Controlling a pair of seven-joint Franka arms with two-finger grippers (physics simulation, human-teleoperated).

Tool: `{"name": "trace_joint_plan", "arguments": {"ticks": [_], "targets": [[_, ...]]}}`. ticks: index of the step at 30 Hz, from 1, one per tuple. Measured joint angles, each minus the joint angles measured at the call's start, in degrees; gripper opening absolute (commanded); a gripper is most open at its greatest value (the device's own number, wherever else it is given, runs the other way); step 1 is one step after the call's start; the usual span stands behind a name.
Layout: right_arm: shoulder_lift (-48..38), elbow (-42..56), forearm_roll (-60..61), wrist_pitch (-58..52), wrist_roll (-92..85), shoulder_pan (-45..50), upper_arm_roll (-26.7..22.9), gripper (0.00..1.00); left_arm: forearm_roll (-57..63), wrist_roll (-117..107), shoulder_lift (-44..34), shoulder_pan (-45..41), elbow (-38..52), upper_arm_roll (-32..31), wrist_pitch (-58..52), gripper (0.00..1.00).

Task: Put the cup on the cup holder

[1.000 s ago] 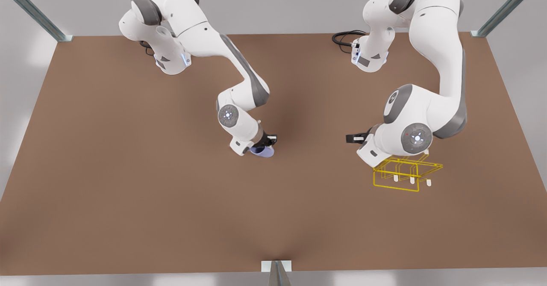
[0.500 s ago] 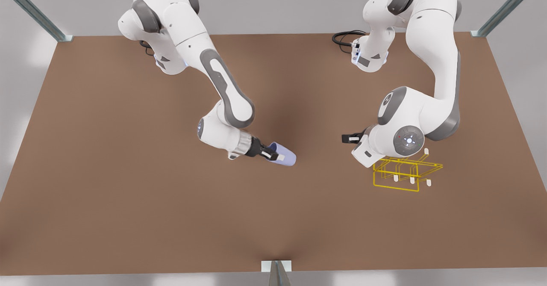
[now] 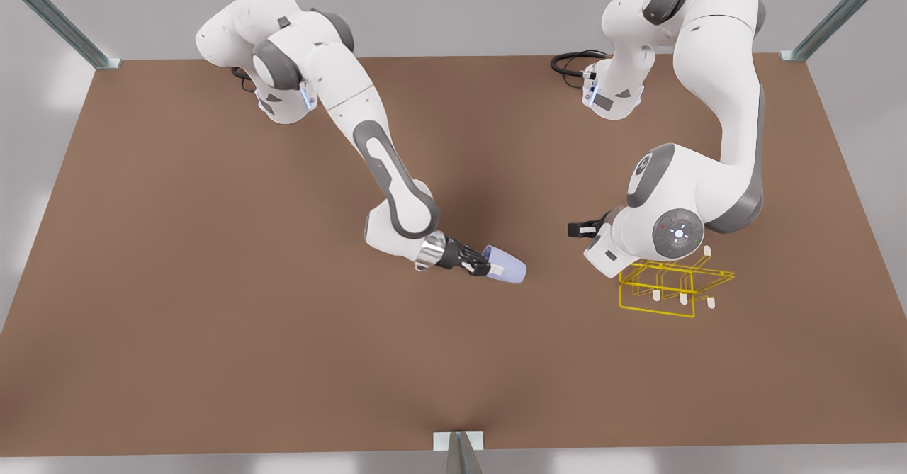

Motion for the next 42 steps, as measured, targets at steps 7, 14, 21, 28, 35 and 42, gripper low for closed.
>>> {"name": "trace_joint_plan", "arguments": {"ticks": [7,14,21,28,35,42], "targets": [[2.1,-0.3,0.7,-0.8,-5.2,-0.4,0.8,1.0,0.4,-8.9,3.4,-7.7,0.5,0.0,3.9,1.0],[2.5,-0.7,2.4,-0.9,-11.2,-0.4,0.8,1.0,-5.1,-28.3,6.5,-8.3,2.1,0.6,17.8,1.0],[2.2,-1.7,2.2,-1.0,-16.7,-2.0,0.7,1.0,-4.5,-51.9,9.5,-9.3,1.5,0.8,27.8,1.0],[-5.2,-12.9,0.7,-5.3,-21.8,-7.9,0.7,1.0,2.6,-70.9,12.6,-15.3,1.3,0.7,33.6,1.0],[-23.0,-21.9,-33.2,-15.9,-22.6,-27.9,0.3,1.0,7.4,-86.1,15.6,-16.7,1.0,0.7,36.5,1.0],[-45.6,-13.0,-98.4,-38.2,-15.3,-45.1,1.2,1.0,9.3,-100.3,16.2,-18.1,-0.7,2.7,38.0,1.0]]}}
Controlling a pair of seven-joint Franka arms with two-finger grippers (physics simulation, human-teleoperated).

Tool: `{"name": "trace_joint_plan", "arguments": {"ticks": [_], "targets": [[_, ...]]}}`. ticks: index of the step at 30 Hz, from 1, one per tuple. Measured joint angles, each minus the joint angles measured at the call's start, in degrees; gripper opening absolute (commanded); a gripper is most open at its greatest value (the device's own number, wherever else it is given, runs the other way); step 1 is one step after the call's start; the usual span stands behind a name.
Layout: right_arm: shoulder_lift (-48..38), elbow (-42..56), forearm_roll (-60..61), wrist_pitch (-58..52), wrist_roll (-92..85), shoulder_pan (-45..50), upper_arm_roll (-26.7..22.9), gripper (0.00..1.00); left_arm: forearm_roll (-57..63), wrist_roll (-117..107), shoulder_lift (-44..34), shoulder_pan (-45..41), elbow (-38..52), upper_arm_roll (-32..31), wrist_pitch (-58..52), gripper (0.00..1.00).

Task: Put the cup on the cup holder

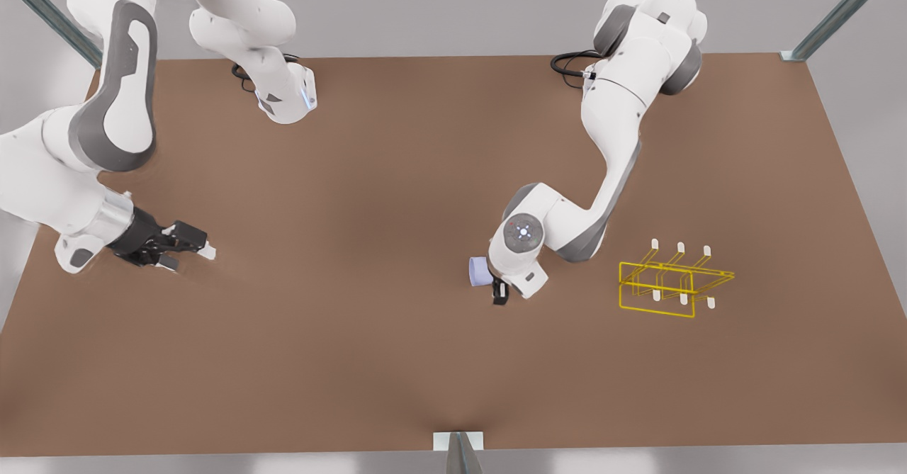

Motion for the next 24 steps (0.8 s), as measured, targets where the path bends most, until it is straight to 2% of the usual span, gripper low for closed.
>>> {"name": "trace_joint_plan", "arguments": {"ticks": [3,5,7,10,16,24], "targets": [[-5.4,-0.4,-11.5,-7.0,1.2,-15.8,14.5,1.0,1.3,-4.9,1.1,-1.2,-0.1,0.0,0.4,1.0],[-6.9,-1.7,-15.2,-9.8,2.0,-20.3,17.8,1.0,2.3,-7.8,1.8,-1.4,0.0,0.0,0.5,1.0],[-9.1,-7.4,-17.1,-10.1,2.6,-23.7,19.9,1.0,3.1,-10.4,2.6,-1.7,-0.1,0.0,0.6,1.0],[-9.0,-9.3,-18.5,-10.1,3.0,-28.4,25.3,1.0,4.2,-13.7,3.4,-2.0,-0.1,0.0,0.7,1.0],[-9.1,-9.7,-19.3,-9.1,3.2,-22.5,29.7,1.0,5.2,-19.5,3.3,-0.6,-1.1,-0.1,0.5,1.0],[-8.8,-8.6,-19.4,-10.1,3.5,-7.7,30.1,1.0,5.2,-28.4,3.3,0.5,-1.6,0.0,0.5,1.0]]}}
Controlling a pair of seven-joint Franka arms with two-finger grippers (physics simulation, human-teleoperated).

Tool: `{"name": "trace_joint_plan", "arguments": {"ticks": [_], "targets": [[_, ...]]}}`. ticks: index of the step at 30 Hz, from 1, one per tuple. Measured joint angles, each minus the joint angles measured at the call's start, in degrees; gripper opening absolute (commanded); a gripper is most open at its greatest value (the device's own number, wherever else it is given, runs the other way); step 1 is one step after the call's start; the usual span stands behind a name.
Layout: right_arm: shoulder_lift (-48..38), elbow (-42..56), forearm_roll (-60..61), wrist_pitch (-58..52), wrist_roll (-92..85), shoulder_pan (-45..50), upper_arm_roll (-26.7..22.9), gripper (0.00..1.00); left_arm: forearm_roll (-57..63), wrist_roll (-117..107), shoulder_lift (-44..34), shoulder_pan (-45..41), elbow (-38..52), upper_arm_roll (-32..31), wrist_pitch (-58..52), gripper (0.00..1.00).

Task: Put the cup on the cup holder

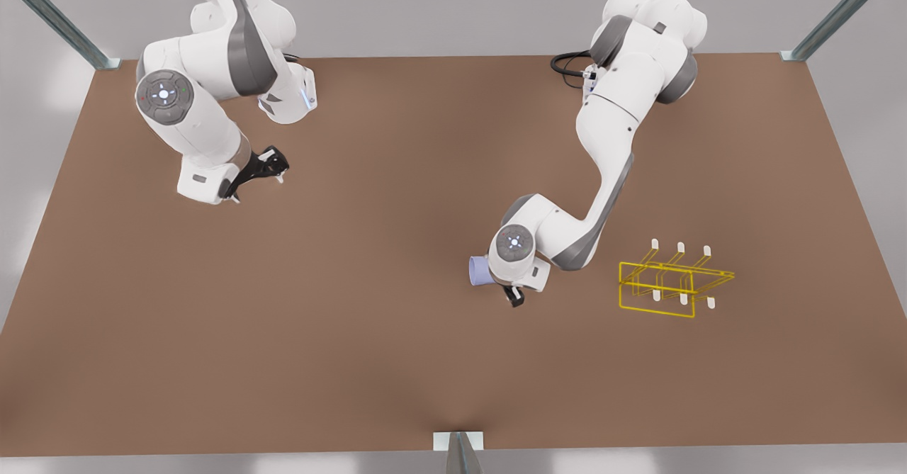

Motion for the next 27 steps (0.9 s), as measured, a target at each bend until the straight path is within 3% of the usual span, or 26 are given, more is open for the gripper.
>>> {"name": "trace_joint_plan", "arguments": {"ticks": [6,13,27], "targets": [[0.8,0.7,0.6,-0.9,0.1,1.0,0.2,1.0,1.7,-4.6,-0.2,-4.3,-2.3,0.0,-1.0,1.0],[3.4,0.4,1.1,-1.9,0.3,-0.8,-0.3,1.0,3.3,-8.4,1.0,-3.8,-2.6,0.1,-1.4,1.0],[3.4,1.5,1.2,-4.5,0.3,-15.1,-0.2,1.0,6.3,-11.6,3.3,-4.5,-2.6,-0.2,-0.2,1.0]]}}
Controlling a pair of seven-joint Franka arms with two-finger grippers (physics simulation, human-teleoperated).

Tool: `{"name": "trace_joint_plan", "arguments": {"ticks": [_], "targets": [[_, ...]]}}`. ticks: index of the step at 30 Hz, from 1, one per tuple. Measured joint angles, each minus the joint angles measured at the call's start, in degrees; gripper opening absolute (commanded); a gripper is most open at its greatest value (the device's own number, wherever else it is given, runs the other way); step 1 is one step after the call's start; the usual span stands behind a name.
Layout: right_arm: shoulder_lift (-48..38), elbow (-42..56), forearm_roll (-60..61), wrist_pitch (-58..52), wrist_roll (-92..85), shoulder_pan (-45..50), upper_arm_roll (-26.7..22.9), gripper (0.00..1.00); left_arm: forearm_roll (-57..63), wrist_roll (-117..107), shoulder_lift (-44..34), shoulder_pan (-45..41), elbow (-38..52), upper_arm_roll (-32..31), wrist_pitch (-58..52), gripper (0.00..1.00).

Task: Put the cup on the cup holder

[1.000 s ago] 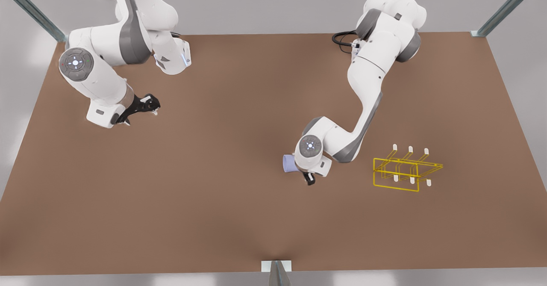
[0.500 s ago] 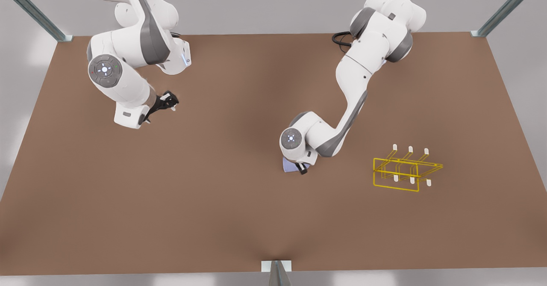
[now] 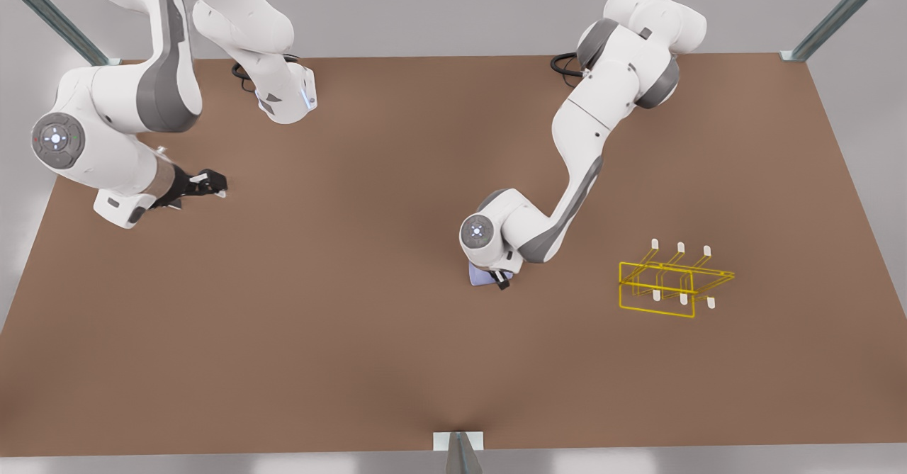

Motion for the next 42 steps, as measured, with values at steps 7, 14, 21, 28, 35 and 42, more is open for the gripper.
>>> {"name": "trace_joint_plan", "arguments": {"ticks": [7,14,21,28,35,42], "targets": [[0.3,0.2,0.0,-1.0,0.0,-0.5,0.0,1.0,-0.4,0.1,0.1,0.2,-0.4,-0.5,2.2,1.0],[1.8,6.4,-0.2,-1.3,0.0,6.1,-0.3,1.0,-0.6,1.0,0.0,0.5,-1.1,-1.4,5.9,1.0],[1.9,6.3,0.0,-3.3,0.0,6.4,-0.2,1.0,-0.7,2.0,0.8,0.8,-1.2,-2.0,9.6,1.0],[2.1,6.3,0.0,-4.2,0.0,4.2,-0.3,1.0,-0.8,2.8,1.7,0.9,-1.2,-2.0,11.6,0.98],[-0.9,6.4,-0.5,-1.0,0.1,0.1,-0.1,1.0,-2.1,4.3,1.3,1.5,-1.1,-1.9,12.1,0.75],[3.7,6.7,-2.7,3.9,0.3,-4.4,1.7,1.0,-0.6,6.3,-3.7,1.7,-0.4,-5.6,5.5,0.78]]}}
